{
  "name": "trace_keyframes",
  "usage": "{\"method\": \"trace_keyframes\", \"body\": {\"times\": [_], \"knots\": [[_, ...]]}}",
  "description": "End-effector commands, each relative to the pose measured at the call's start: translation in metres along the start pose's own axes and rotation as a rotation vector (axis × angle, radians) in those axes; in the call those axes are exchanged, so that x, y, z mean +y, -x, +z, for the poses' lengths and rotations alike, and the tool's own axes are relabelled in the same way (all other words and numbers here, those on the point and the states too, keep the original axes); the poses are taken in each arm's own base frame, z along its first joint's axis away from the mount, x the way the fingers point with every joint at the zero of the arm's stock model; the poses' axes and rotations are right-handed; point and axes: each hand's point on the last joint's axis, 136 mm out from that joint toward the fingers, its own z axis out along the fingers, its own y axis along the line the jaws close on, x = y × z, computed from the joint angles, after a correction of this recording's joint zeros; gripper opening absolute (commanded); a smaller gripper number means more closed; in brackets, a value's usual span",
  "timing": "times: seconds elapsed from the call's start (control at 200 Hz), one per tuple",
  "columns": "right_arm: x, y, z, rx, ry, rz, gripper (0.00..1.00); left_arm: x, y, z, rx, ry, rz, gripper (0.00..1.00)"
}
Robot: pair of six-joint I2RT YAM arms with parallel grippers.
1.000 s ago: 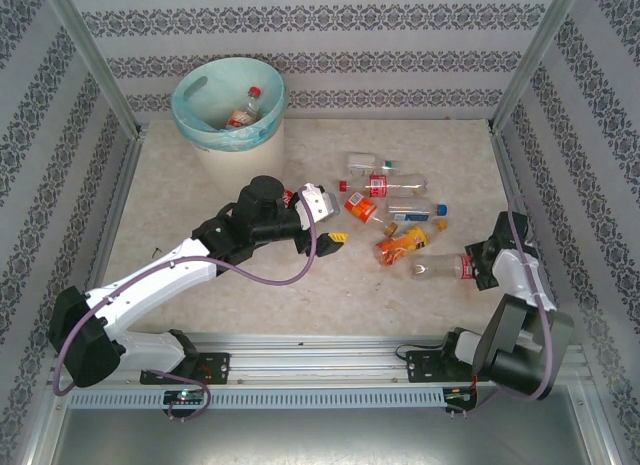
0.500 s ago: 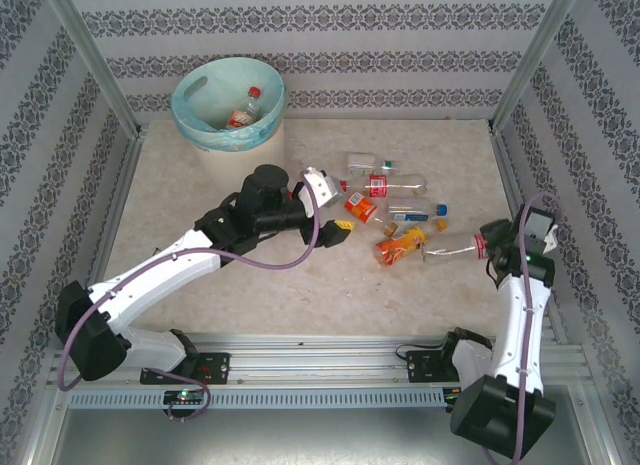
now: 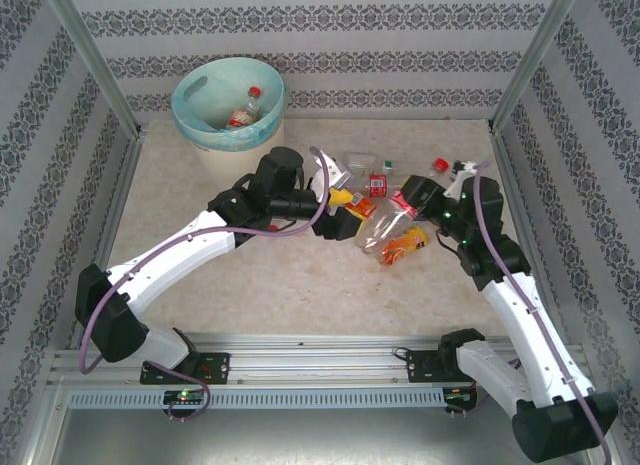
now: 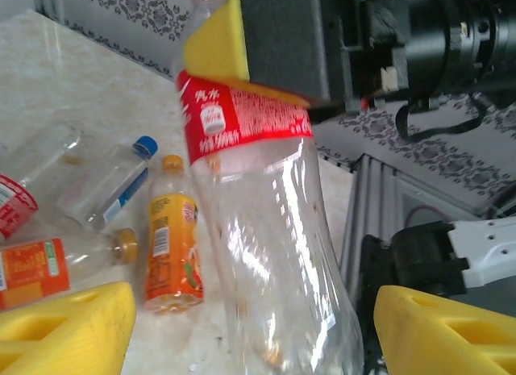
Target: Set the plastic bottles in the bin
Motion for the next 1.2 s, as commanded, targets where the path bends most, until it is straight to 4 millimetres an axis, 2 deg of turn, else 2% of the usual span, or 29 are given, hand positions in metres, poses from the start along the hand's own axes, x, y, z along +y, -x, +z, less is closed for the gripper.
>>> {"method": "trace_keyframes", "body": {"times": [0.0,0.125,0.34,0.565,0.684,0.889,0.959,1.064,1.194], "knots": [[0.066,0.013,-0.004,-0.053,0.222,-0.113,0.53,-0.015,0.019,-0.007,-0.056,-0.128,-0.094,0.78],[0.100,0.005,-0.006,-0.033,0.341,-0.146,0.53,-0.017,0.023,-0.007,-0.071,-0.181,-0.144,0.77],[0.139,0.008,-0.024,-0.079,0.499,-0.177,0.54,-0.023,0.038,-0.014,-0.131,-0.299,-0.212,0.76],[0.165,0.003,-0.036,-0.077,0.623,-0.202,0.55,-0.028,0.044,-0.014,-0.149,-0.374,-0.244,0.71],[0.175,-0.003,-0.037,-0.059,0.665,-0.213,0.55,-0.031,0.045,-0.015,-0.151,-0.389,-0.235,0.64],[0.171,0.002,-0.036,-0.101,0.629,-0.234,0.60,-0.036,0.047,-0.020,-0.166,-0.414,-0.207,0.46],[0.165,0.008,-0.037,-0.139,0.587,-0.237,0.64,-0.035,0.048,-0.021,-0.177,-0.407,-0.201,0.46],[0.156,0.021,-0.044,-0.221,0.535,-0.235,0.81,-0.029,0.054,-0.026,-0.207,-0.389,-0.194,0.45],[0.139,0.046,-0.060,-0.368,0.420,-0.244,0.84,-0.016,0.069,-0.041,-0.274,-0.342,-0.178,0.45]]}}
